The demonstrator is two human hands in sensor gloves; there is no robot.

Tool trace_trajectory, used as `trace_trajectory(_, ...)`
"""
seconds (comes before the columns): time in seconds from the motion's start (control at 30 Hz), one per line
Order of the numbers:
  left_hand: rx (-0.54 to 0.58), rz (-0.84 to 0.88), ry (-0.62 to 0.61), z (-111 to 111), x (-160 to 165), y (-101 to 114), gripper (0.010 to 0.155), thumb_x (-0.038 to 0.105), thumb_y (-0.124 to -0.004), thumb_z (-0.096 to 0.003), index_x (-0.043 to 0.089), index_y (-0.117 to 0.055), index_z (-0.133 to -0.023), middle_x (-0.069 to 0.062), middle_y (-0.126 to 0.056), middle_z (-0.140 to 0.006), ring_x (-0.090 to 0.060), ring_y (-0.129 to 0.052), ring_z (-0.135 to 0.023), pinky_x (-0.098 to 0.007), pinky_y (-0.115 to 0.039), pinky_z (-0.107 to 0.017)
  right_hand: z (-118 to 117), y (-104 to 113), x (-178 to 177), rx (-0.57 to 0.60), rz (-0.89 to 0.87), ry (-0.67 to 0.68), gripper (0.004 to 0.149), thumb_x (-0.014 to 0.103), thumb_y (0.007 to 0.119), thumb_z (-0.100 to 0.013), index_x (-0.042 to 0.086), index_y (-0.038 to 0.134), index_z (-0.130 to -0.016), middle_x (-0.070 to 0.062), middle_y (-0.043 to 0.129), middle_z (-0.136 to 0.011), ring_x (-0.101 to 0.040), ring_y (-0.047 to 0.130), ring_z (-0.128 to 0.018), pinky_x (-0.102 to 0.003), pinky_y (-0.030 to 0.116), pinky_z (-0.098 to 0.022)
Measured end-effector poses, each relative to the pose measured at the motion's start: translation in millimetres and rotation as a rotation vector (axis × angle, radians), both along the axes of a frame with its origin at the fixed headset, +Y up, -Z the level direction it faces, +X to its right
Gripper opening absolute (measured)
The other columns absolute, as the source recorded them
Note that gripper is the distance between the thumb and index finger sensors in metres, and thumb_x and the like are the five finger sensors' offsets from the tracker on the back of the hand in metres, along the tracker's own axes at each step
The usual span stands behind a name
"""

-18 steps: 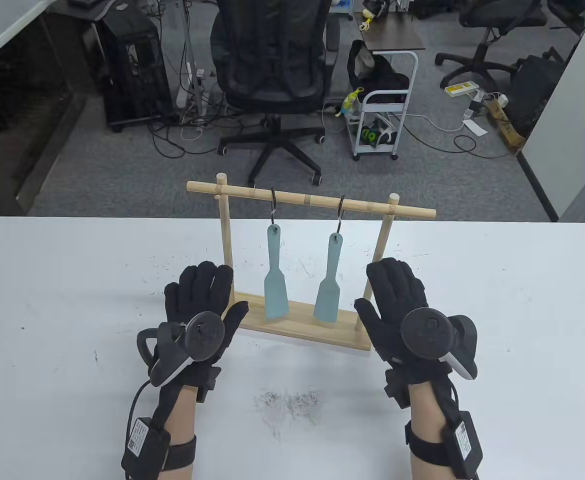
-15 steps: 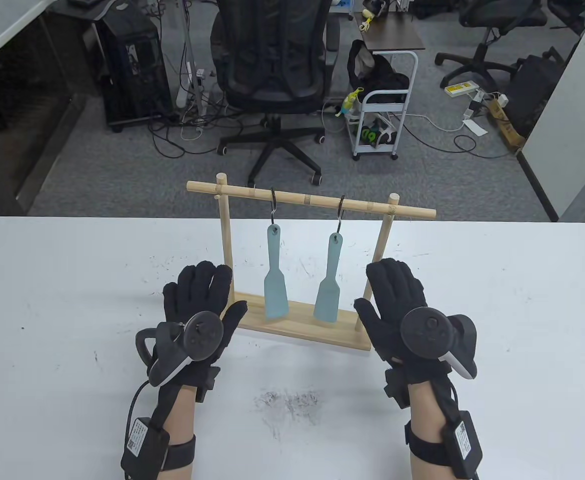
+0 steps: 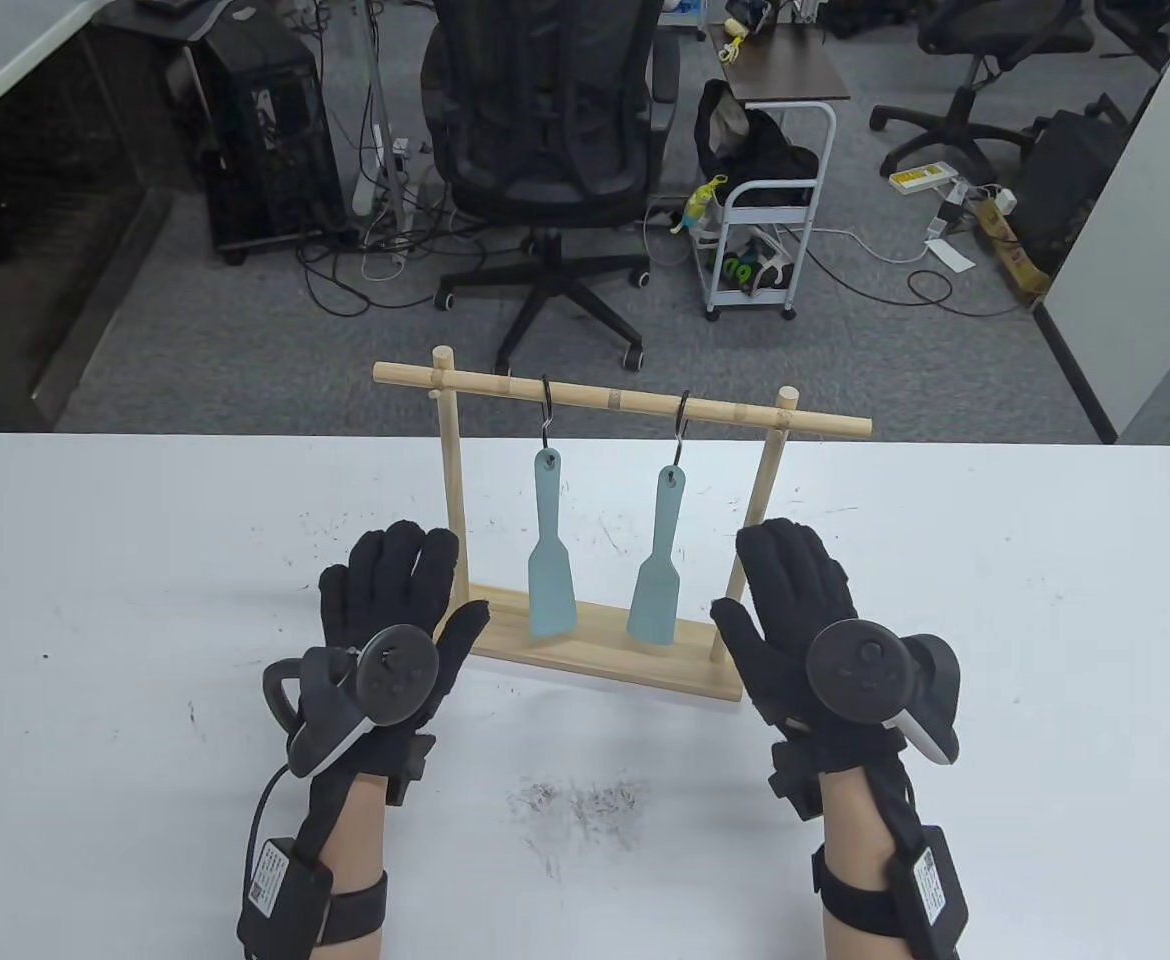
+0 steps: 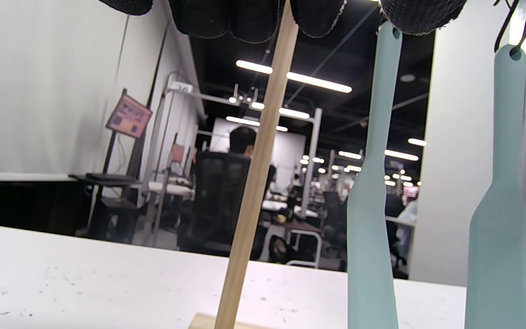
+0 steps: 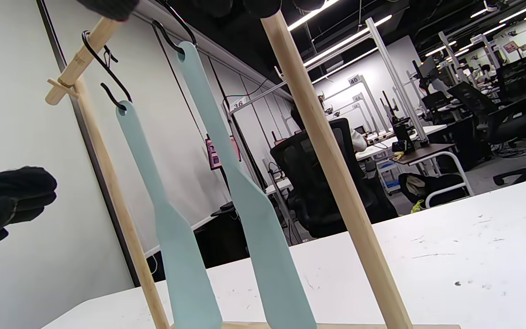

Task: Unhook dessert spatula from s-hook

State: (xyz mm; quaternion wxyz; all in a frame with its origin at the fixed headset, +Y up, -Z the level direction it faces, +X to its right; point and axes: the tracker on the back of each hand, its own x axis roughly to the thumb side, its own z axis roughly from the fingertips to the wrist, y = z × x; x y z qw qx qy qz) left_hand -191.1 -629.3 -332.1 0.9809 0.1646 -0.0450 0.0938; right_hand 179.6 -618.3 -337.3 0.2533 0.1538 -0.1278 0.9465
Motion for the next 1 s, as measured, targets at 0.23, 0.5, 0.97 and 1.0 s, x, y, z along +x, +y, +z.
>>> trace_trajectory(0.23,-0.004,0.017,-0.01,-0.5,0.0,0.7,0.074,0.069,-0.061,-0.0579,0.036,-0.047,-0.123,-0.007,-0.05,-0.132,-0.04,-0.051,-0.122,-0.067,-0.047,-0.085,-1.9,-2.8,-2.1,-0.006,-0.057,0.03,0.073,0.057,0.068,-0.052,0.019,0.049,-0.112,-0.015,0.053,-0.117,-0.044,0.057,-0.105,-0.059,0.051,-0.074)
trace_trajectory(0.5,-0.009,0.037,-0.027,-1.1,0.9,2.1,0.074,0.069,-0.06,-0.0581,0.037,-0.047,-0.123,-0.007,-0.05,-0.132,-0.04,-0.052,-0.121,-0.067,-0.048,-0.085,-9.5,-10.7,-20.5,-0.145,-0.398,0.195,0.077,0.056,0.067,-0.054,0.015,0.039,-0.113,-0.019,0.051,-0.115,-0.044,0.06,-0.102,-0.058,0.054,-0.072)
trace_trajectory(0.97,-0.019,0.03,-0.042,-1.9,6.6,0.8,0.074,0.069,-0.06,-0.058,0.037,-0.047,-0.123,-0.006,-0.051,-0.132,-0.039,-0.052,-0.122,-0.067,-0.048,-0.085,-63.8,-32.1,-53.7,-0.322,-0.604,0.135,0.086,0.052,0.068,-0.054,0.012,0.015,-0.109,-0.021,0.026,-0.115,-0.047,0.035,-0.105,-0.06,0.037,-0.073)
trace_trajectory(1.0,-0.02,0.028,-0.04,-1.8,6.7,1.0,0.074,0.069,-0.06,-0.058,0.037,-0.047,-0.123,-0.006,-0.051,-0.132,-0.039,-0.052,-0.122,-0.067,-0.048,-0.085,-66.6,-33.9,-54.0,-0.339,-0.615,0.136,0.085,0.052,0.067,-0.054,0.012,0.015,-0.109,-0.02,0.026,-0.116,-0.048,0.033,-0.105,-0.061,0.036,-0.073)
